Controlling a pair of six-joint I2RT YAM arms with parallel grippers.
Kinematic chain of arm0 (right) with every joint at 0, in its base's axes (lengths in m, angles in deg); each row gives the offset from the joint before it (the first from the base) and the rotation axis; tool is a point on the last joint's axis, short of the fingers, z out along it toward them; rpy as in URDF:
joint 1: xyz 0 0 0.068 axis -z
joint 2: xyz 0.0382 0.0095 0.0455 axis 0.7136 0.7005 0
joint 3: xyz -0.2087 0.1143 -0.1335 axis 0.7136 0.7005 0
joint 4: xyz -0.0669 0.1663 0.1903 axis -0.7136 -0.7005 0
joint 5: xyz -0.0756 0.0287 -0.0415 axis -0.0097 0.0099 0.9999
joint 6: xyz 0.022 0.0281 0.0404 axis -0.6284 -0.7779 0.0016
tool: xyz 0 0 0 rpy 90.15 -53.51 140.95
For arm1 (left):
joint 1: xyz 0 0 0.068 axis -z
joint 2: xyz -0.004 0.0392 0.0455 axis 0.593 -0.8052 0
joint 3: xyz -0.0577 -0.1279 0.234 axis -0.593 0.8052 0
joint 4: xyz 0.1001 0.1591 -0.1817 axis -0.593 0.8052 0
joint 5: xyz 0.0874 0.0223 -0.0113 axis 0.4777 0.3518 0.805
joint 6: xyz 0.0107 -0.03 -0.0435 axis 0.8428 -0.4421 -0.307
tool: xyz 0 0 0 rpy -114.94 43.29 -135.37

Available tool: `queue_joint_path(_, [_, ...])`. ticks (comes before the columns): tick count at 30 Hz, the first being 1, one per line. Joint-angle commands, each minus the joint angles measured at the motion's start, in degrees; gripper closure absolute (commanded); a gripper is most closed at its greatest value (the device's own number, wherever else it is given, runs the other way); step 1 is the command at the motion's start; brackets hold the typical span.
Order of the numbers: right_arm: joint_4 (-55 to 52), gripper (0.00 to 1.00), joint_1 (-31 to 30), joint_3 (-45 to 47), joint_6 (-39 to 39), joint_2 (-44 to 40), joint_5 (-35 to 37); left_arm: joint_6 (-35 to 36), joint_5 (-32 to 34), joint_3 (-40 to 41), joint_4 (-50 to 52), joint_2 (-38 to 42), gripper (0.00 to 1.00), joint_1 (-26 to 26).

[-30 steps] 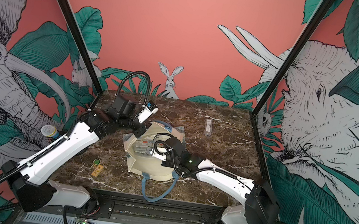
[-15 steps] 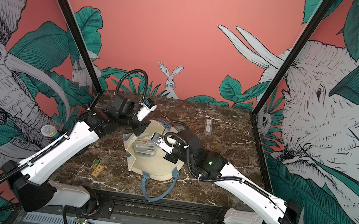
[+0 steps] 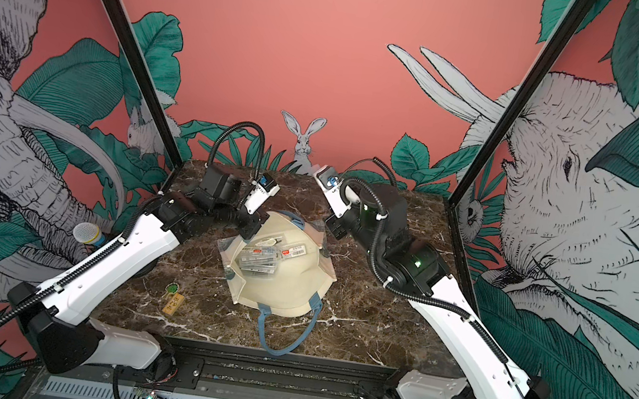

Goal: Take out the compass set from the canvas bag
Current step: Place the compass set at the center of the board.

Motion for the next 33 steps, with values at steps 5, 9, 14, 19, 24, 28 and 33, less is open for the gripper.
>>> queue_joint_path(5, [-2.62,0.87,16.55,4.88,-10.21,8.38,0.53,-0.08,-1.99,-2.3,-3.82,0.92,1.0,-0.4])
queue_joint_path(9, [-2.8,0.87,23.81,6.35,-12.81,16.35,0.24,-0.21,-2.53,-2.42,-3.84,0.79,1.0,-0.49])
queue_joint_path(14, [-5.8,0.87,29.0,2.25,-13.57,28.46,1.73,-0.07,-2.79,-2.48,-3.59,0.53,1.0,-0.49])
queue_joint_path(19, [-5.62,0.87,31.67,-1.71,-14.23,35.85,1.87,0.38,-2.16,-2.46,-3.24,0.26,1.0,-0.49])
queue_joint_path(24, [-6.74,0.87,34.44,-7.33,-15.28,44.15,-0.37,0.38,-2.51,-2.35,-3.33,0.08,1.0,-0.53])
queue_joint_path(28, [-7.88,0.87,35.72,-12.19,-16.54,49.9,-2.77,0.37,-2.74,-2.32,-3.16,-0.18,1.0,-0.44])
queue_joint_path(33, [-8.38,0.87,35.99,-16.87,-18.11,54.42,-4.99,0.77,-2.23,-2.31,-2.9,-0.44,1.0,-0.49])
